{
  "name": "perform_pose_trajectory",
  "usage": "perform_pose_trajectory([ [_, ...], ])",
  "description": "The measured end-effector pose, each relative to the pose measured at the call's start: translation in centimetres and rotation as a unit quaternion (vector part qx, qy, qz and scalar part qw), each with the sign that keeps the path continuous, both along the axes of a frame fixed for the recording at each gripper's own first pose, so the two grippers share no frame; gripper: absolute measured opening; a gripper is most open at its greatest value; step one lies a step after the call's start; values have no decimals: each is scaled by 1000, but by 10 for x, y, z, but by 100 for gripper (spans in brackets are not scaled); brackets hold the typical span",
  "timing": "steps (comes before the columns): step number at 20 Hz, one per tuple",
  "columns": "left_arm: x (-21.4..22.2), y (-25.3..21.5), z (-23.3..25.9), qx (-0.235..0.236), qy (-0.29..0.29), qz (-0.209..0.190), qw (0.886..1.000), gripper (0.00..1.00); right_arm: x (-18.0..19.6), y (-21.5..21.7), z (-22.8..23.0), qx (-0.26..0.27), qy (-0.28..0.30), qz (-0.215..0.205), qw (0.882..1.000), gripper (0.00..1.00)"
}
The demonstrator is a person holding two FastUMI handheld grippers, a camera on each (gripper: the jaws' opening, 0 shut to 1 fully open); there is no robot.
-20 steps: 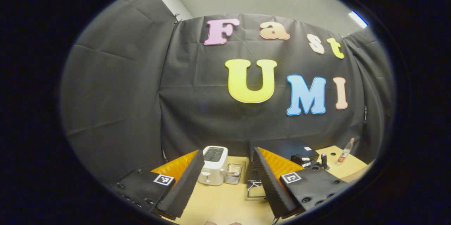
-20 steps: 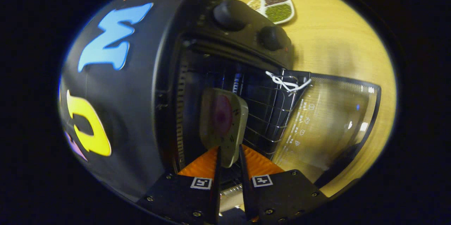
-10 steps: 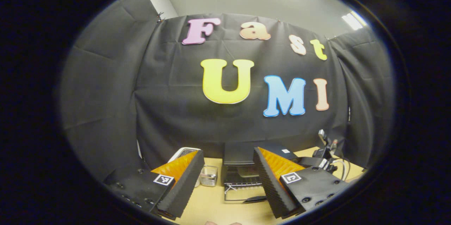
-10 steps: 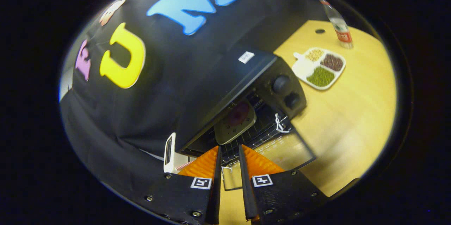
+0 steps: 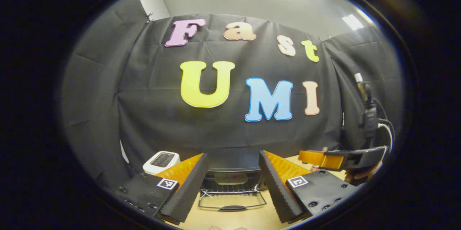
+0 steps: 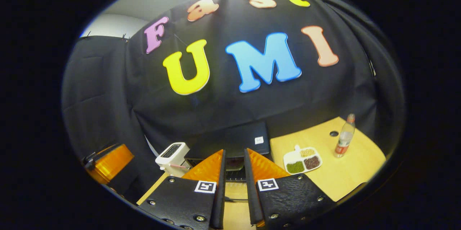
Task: Open the electric oven with the left hand, put the food in, and close the electric oven.
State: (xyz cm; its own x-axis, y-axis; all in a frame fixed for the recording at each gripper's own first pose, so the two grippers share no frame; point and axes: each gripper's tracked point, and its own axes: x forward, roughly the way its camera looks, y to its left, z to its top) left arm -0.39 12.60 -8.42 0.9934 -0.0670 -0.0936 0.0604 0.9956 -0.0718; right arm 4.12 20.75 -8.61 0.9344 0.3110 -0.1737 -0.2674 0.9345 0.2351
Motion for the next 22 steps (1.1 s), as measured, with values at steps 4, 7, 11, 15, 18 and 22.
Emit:
perform_pose_trajectory([
  [4, 10, -23, -6, -6, 12, 2, 1000, 95, -18, -34, 35, -14, -58, 7, 998, 69],
  [7, 19, -34, -26, -5, 43, 2, 999, 95, -26, -63, 63, -43, -106, -7, 993, 98],
  [11, 27, -41, -76, 6, 119, -1, 993, 92, -25, -76, 60, -58, -112, -10, 992, 98],
  [15, 28, -56, -145, -9, 211, -29, 977, 95, -21, -87, 52, -62, -100, -15, 993, 97],
  [18, 25, -55, -187, -17, 273, -31, 961, 95, -17, -93, 38, -65, -81, -22, 994, 98],
  [22, 20, -53, -241, -3, 344, -21, 939, 95, -16, -110, 14, -67, -40, -31, 996, 98],
])
